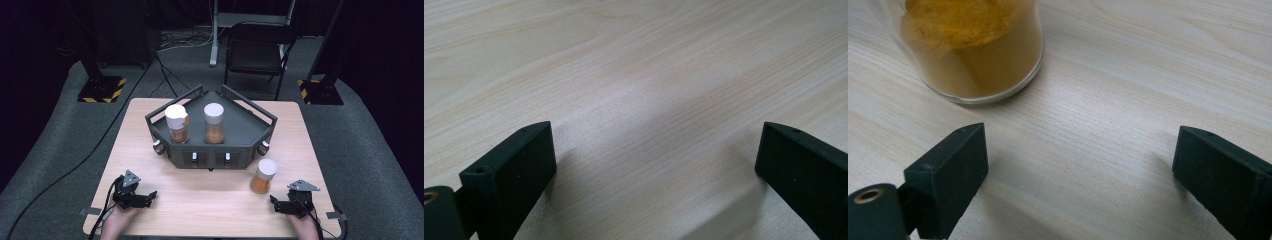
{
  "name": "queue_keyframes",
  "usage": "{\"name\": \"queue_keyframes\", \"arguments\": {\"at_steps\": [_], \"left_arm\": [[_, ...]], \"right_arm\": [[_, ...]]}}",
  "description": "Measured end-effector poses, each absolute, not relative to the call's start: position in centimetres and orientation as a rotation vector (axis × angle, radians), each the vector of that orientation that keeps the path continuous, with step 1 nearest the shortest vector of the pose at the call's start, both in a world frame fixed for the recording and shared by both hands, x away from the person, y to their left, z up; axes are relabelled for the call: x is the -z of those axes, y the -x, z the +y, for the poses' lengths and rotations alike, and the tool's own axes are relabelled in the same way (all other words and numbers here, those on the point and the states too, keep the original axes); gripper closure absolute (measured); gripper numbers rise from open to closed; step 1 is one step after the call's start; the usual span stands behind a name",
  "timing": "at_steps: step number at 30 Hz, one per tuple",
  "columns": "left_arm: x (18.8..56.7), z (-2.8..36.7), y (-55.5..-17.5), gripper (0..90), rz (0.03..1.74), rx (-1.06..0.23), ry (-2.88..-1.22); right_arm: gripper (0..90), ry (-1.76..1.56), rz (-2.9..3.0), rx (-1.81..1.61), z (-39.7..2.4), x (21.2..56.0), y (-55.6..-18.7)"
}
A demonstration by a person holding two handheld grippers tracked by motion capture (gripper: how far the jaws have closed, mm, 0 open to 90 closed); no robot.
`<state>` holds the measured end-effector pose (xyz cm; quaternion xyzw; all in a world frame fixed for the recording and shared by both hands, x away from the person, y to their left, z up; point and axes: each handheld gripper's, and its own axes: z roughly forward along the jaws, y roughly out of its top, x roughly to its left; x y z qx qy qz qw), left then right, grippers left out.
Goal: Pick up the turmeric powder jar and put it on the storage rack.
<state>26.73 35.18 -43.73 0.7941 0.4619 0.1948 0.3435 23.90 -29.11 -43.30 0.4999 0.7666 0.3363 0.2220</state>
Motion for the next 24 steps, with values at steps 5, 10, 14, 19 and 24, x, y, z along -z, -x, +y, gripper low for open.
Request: {"name": "queue_keyframes", "arguments": {"at_steps": [5, 10, 14, 19, 24], "left_arm": [[43.73, 35.18, -26.73, 2.4, 1.200, -0.506, -2.063], [43.73, 35.18, -26.73, 2.4, 1.200, -0.506, -2.063], [43.72, 35.18, -26.74, 2.4, 1.200, -0.506, -2.063], [43.72, 35.18, -26.74, 2.4, 1.200, -0.506, -2.063], [43.72, 35.18, -26.74, 2.4, 1.200, -0.506, -2.063]], "right_arm": [[6.6, -1.382, 2.118, -0.929, -29.10, 43.30, -23.90], [6.6, -1.382, 2.117, -0.928, -29.09, 43.29, -23.88], [6.9, -1.383, 2.115, -0.928, -29.07, 43.29, -23.84], [8.4, -1.387, 2.099, -0.954, -29.41, 43.15, -23.57], [8.6, -1.367, 2.071, -1.008, -29.75, 42.84, -22.92]]}}
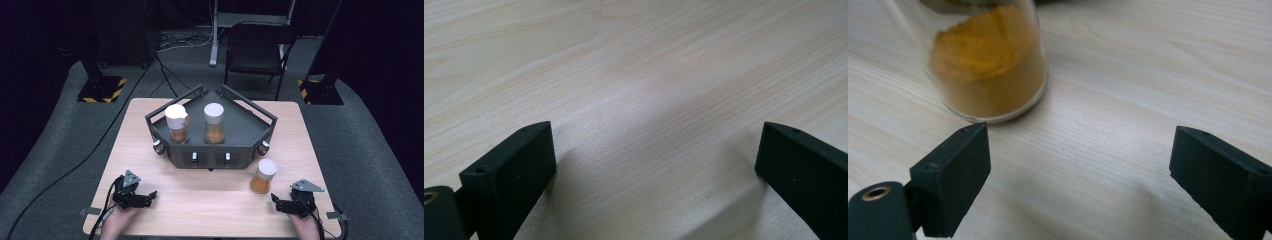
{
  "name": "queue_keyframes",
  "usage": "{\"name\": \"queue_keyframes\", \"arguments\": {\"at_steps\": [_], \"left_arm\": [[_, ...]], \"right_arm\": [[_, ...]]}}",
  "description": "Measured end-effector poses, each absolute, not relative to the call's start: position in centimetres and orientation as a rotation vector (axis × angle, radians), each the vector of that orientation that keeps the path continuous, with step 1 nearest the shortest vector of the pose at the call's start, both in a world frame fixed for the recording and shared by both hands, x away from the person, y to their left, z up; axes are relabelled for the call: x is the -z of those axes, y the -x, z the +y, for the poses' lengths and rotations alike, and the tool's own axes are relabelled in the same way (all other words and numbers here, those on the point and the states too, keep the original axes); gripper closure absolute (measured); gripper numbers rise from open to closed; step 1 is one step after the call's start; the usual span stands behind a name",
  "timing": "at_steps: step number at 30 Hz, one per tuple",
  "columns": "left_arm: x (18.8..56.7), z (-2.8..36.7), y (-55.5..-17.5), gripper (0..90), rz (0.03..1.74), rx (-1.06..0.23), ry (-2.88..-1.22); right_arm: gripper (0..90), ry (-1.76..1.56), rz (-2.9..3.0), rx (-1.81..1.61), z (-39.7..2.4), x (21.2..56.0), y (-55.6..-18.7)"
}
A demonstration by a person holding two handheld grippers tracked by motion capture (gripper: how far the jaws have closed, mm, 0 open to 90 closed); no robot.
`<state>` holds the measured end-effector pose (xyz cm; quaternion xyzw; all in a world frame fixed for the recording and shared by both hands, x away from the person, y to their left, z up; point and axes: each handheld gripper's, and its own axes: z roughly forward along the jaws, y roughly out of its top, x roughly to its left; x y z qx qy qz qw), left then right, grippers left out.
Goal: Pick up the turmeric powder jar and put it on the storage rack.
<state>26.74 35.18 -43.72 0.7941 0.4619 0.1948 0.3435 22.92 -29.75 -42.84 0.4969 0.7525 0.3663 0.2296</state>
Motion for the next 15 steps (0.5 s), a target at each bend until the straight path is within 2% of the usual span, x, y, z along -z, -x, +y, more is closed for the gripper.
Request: {"name": "queue_keyframes", "arguments": {"at_steps": [15], "left_arm": [[43.73, 35.18, -26.73, 2.4, 1.200, -0.506, -2.064]], "right_arm": [[9.8, -1.304, 2.062, -1.101, -29.74, 41.88, -22.27]]}}
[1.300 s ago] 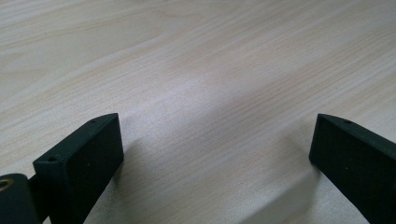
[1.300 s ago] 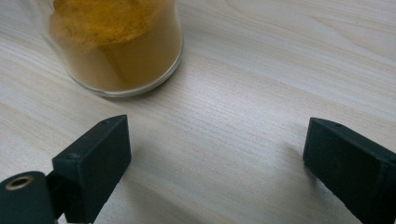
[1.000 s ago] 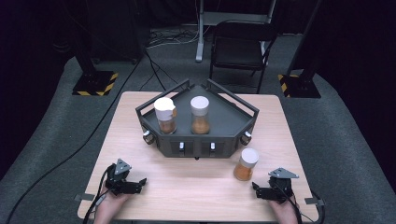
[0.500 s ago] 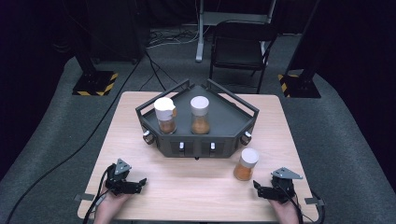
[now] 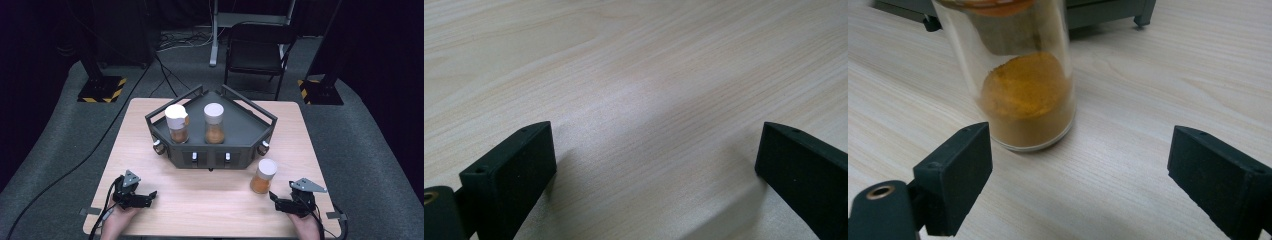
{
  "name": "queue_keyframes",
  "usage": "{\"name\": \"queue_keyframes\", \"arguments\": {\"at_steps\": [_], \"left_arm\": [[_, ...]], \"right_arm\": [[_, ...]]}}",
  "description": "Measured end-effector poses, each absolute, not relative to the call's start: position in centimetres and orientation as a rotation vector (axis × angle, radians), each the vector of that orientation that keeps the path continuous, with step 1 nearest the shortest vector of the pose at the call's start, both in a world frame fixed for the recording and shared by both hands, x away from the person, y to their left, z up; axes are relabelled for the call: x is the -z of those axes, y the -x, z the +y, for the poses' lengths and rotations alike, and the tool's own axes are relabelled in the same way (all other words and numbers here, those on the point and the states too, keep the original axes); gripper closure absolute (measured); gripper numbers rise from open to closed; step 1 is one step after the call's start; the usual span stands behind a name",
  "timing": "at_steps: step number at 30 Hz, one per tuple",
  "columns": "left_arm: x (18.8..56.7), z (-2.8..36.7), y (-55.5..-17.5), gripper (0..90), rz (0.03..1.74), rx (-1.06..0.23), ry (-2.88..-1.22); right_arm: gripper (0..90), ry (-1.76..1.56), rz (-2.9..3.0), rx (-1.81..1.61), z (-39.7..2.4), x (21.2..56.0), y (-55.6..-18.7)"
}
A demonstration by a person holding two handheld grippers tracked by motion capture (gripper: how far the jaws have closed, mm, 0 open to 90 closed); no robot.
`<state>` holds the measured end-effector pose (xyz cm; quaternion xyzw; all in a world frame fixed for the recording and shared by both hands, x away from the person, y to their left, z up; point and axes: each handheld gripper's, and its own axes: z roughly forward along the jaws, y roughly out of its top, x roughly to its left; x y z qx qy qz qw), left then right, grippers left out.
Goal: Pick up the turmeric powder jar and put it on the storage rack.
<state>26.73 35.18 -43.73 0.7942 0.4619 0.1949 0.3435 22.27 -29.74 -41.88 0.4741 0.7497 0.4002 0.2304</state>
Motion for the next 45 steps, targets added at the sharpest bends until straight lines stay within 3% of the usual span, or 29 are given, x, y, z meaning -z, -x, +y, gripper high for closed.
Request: {"name": "queue_keyframes", "arguments": {"at_steps": [45], "left_arm": [[43.7, 35.2, -26.7, 2.4, 1.199, -0.508, -2.064]], "right_arm": [[13.2, -1.215, 2.050, -1.193, -28.4, 39.4, -22.9]]}}
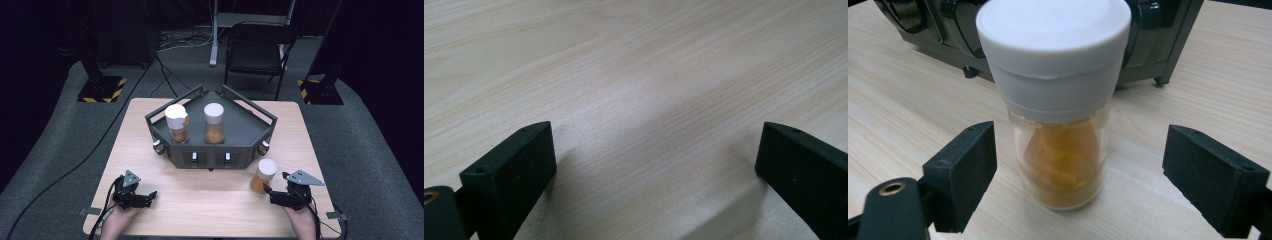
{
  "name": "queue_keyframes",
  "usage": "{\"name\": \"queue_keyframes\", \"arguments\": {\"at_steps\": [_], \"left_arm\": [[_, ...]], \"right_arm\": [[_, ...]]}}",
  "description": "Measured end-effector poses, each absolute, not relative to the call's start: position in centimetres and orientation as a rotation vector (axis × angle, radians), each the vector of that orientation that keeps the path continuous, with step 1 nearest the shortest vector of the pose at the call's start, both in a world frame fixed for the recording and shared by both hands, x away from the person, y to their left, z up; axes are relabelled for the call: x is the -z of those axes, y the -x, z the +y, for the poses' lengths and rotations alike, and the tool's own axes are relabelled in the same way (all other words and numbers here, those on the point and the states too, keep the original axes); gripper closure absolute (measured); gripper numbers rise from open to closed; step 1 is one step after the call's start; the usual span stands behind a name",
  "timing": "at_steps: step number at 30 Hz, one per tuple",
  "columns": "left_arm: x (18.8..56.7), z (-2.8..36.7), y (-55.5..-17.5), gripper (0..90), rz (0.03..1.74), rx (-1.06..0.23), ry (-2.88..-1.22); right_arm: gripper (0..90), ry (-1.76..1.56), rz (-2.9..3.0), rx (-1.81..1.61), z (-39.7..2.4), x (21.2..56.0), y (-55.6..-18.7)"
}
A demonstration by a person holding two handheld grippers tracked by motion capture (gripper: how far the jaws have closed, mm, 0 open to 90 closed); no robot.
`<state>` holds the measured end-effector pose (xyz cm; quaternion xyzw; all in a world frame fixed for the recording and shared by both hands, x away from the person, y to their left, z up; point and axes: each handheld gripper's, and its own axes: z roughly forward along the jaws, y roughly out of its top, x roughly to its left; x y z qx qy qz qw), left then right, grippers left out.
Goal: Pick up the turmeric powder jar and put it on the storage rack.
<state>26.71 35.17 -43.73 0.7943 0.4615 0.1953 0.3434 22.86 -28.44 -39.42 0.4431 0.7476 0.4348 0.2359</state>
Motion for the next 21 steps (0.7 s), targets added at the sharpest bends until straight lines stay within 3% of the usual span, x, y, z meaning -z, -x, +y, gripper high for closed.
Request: {"name": "queue_keyframes", "arguments": {"at_steps": [21], "left_arm": [[43.7, 35.2, -26.7, 2.4, 1.199, -0.508, -2.064]], "right_arm": [[18.7, -1.175, 2.058, -1.238, -28.0, 38.5, -24.1]]}}
